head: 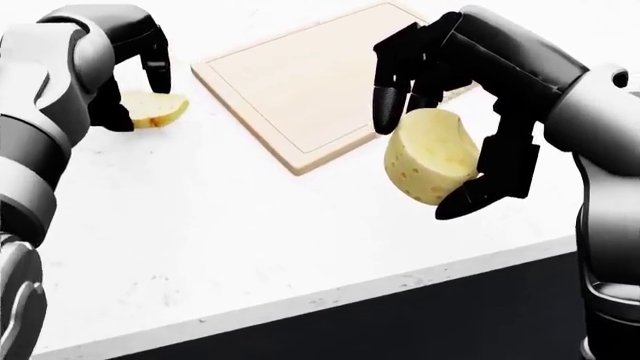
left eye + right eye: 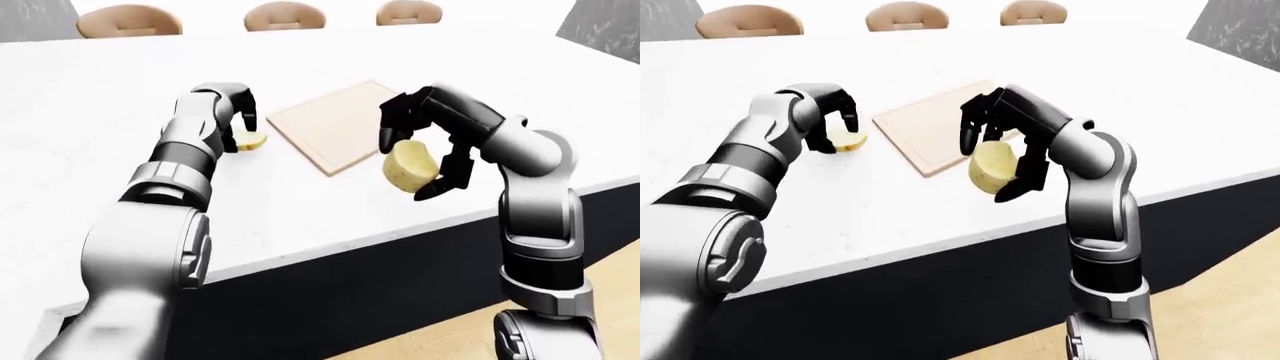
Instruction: Place the bread and cheese on the cutting board.
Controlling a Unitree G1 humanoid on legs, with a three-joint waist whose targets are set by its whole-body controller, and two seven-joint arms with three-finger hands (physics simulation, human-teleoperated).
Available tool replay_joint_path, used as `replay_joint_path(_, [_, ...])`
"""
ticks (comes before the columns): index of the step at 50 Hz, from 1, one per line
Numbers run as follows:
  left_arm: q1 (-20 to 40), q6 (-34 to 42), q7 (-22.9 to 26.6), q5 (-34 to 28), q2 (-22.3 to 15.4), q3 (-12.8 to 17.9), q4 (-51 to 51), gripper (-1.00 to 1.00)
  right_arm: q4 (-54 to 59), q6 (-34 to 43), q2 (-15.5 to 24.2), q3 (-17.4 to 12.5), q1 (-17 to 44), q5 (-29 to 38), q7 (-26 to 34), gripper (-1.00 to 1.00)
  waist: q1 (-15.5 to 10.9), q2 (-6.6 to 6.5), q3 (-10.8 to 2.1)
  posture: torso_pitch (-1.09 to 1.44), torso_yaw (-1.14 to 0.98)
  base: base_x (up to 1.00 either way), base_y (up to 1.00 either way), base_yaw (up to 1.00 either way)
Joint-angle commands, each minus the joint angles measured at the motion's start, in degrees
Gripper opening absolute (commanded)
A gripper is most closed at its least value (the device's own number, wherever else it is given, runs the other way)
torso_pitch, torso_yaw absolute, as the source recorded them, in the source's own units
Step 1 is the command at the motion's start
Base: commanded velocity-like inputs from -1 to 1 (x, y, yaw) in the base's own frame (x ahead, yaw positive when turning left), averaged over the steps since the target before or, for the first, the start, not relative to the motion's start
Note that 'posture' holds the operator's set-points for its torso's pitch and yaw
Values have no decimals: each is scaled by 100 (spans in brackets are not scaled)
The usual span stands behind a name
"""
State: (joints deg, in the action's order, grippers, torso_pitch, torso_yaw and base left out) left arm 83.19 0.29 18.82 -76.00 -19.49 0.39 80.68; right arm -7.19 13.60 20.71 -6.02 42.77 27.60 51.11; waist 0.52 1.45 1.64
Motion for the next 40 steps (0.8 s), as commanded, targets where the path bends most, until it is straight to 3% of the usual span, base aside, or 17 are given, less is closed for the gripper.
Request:
replay_joint_path(1, [335,-20,-81,14,-84,11,-254,-24,-158,-96,60,-119,215,-22,-135,-100,6,-15,-201,0,0,0,0,0])
replay_joint_path(8, [853,-187,-6,202,-79,88,-298,-22,-133,-77,40,-115,254,-15,-159,-100,-11,6,-190,0,0,0,0,0])
replay_joint_path(14, [1047,4,-401,534,211,197,-315,-26,-219,-38,40,-160,185,-53,-173,-100,-21,13,-163,0,0,0,0,0])
replay_joint_path(18, [1036,103,-567,720,411,180,-304,-16,-397,76,138,-276,127,-153,-120,-100,-26,12,-159,0,0,0,0,0])
replay_joint_path(25, [1051,177,-704,842,610,108,-270,-19,-1004,344,298,-471,-277,-295,-30,-100,-18,38,-137,0,0,0,0,0])
replay_joint_path(40, [1058,410,-1139,1057,1227,152,-228,-21,-2230,1037,761,-1185,-1261,-502,125,-100,-30,153,-103,0,0,0,0,0])
